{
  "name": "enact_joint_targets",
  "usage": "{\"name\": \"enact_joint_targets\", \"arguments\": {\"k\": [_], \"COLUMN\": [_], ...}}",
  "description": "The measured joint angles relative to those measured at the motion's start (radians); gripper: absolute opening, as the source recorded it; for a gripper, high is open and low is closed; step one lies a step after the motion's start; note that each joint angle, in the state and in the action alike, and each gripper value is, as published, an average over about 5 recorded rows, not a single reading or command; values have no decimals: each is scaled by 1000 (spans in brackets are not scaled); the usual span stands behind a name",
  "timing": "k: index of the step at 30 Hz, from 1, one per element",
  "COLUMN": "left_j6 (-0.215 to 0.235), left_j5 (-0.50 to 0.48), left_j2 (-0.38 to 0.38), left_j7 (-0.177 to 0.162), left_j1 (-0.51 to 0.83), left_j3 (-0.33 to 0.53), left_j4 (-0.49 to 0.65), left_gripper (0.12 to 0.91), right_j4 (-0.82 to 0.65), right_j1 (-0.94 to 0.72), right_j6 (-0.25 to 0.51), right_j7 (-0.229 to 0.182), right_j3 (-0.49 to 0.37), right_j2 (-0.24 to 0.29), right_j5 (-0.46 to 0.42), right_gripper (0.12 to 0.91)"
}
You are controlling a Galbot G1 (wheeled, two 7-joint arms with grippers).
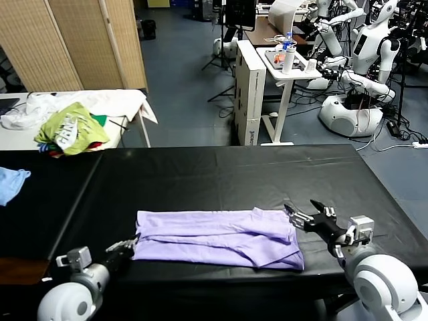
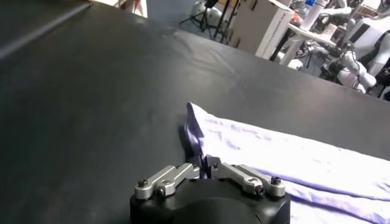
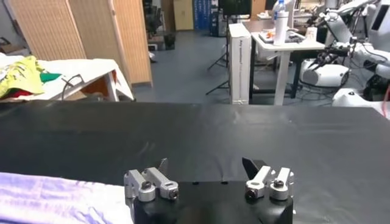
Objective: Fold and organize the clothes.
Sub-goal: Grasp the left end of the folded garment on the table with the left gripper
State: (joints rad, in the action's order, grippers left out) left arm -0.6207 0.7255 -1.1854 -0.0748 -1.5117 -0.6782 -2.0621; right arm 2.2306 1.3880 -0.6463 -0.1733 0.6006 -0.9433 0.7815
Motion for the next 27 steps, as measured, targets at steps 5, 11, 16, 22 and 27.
{"name": "enact_joint_targets", "arguments": {"k": [5,11,16,22,27], "left_j6": [2,6,12,15,17], "left_j5": [-8,-12,-14,-14,-15], "left_j2": [-3,-12,-26,-42,-53], "left_j7": [-2,-2,2,7,10], "left_j1": [-1,-2,-2,-1,-3], "left_j3": [-1,-1,0,4,7], "left_j4": [-10,-7,4,7,12], "left_gripper": [372,750,898,817,566], "right_j4": [-2,-2,0,3,5], "right_j1": [-6,-6,-5,-4,-2], "right_j6": [-1,-1,-2,-2,-2], "right_j7": [0,0,0,2,4], "right_j3": [-7,-10,-11,-11,-11], "right_j2": [0,1,3,4,3], "right_j5": [0,0,-1,-1,-3], "right_gripper": [907,907,907,907,907]}}
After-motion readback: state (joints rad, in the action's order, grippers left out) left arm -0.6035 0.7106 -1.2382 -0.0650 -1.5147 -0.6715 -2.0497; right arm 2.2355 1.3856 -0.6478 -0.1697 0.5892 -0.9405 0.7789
